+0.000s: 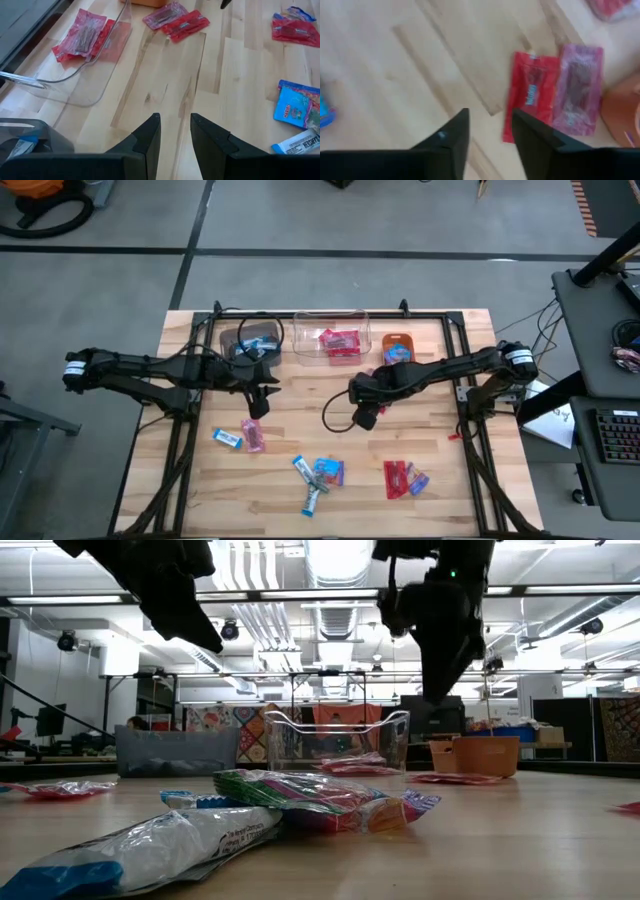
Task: Sort candy
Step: Put the red chocolate into the transparent bin
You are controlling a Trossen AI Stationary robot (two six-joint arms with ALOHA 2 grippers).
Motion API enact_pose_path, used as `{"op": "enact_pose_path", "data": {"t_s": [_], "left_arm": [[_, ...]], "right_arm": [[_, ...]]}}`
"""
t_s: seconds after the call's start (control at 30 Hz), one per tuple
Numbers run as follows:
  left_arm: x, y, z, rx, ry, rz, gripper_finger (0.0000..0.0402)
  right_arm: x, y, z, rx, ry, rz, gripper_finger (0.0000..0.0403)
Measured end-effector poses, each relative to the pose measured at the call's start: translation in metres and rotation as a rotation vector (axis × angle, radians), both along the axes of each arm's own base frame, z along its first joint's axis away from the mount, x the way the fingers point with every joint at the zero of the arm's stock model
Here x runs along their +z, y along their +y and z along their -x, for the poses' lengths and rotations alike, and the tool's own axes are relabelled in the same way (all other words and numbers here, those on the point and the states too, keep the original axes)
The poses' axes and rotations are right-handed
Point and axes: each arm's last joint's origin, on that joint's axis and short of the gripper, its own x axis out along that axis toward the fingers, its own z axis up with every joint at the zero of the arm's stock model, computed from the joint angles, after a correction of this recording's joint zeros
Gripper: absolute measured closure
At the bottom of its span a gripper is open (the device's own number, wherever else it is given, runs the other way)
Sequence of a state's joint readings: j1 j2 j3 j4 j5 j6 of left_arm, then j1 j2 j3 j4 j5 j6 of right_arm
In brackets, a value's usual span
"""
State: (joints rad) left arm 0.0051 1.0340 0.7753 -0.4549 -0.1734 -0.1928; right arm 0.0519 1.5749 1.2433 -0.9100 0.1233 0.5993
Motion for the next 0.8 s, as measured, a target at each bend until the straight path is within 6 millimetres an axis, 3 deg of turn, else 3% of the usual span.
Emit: {"op": "enact_pose_path", "data": {"t_s": [0.17,0.33,0.8], "left_arm": [[0.000,0.000,0.000,0.000,-0.004,0.000,0.0311],[0.001,0.000,-0.001,0.001,-0.020,-0.001,0.0311],[0.003,0.000,-0.002,0.002,-0.037,-0.002,0.0311]], "right_arm": [[-0.024,-0.006,0.000,-0.061,0.066,0.020,0.0195],[-0.051,-0.016,-0.007,-0.101,0.148,0.040,0.0163],[-0.089,-0.027,-0.017,-0.081,0.251,0.052,0.0180]]}}
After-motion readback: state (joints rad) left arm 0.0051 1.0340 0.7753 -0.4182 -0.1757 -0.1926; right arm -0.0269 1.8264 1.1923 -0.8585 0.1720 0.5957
